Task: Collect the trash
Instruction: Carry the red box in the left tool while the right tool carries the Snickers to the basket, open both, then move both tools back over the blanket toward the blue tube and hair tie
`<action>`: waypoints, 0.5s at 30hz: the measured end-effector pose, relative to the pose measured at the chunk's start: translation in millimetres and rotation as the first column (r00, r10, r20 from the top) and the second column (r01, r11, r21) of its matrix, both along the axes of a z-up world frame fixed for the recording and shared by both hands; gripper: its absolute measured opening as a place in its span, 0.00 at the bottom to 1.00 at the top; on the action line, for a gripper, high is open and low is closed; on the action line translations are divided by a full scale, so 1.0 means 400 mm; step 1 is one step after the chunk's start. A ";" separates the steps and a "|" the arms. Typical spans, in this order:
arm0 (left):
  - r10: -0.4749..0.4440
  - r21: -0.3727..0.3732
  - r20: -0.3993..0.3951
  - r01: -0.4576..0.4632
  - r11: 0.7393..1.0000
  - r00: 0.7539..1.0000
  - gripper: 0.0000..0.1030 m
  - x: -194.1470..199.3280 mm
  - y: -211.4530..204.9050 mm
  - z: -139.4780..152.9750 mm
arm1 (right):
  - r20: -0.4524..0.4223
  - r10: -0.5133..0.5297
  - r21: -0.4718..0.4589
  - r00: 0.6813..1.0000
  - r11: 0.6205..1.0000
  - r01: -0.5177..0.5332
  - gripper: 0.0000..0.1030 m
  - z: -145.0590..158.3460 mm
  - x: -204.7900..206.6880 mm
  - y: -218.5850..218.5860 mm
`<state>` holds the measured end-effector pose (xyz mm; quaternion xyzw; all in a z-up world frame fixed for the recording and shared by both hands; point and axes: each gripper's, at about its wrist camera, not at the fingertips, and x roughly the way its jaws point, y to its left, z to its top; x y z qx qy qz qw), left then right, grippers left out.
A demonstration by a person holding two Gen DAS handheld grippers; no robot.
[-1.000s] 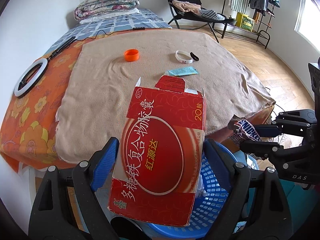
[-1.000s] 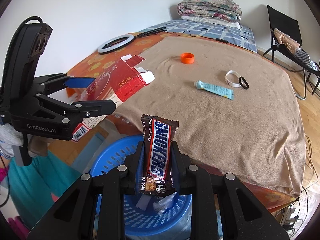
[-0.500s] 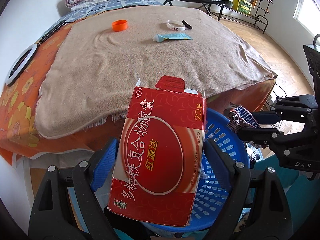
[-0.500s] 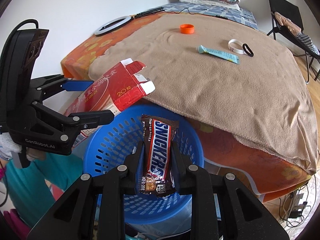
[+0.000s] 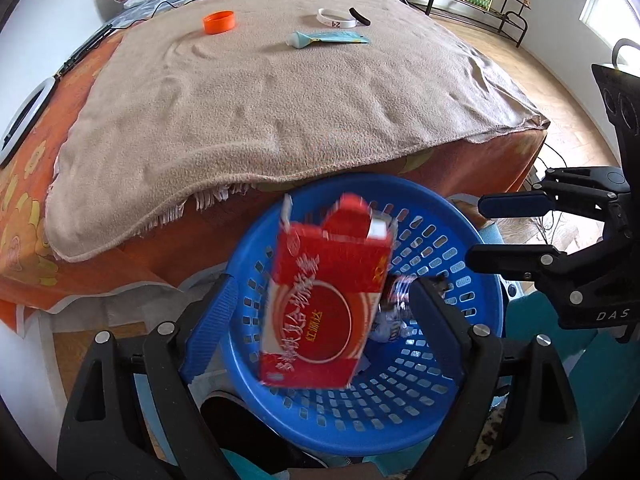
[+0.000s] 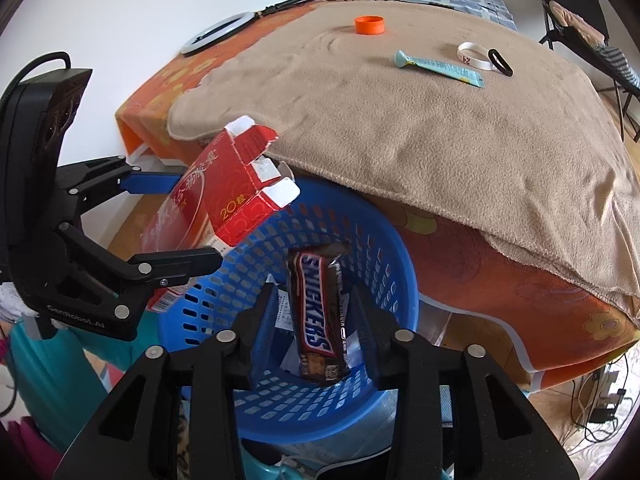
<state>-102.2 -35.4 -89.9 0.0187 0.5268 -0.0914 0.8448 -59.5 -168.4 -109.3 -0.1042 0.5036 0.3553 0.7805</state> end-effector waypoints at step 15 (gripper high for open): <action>0.037 -0.005 0.018 -0.036 0.999 0.999 0.87 0.008 0.027 0.017 | 0.000 -0.030 0.007 1.000 1.000 0.030 0.46 0.011 0.005 -0.010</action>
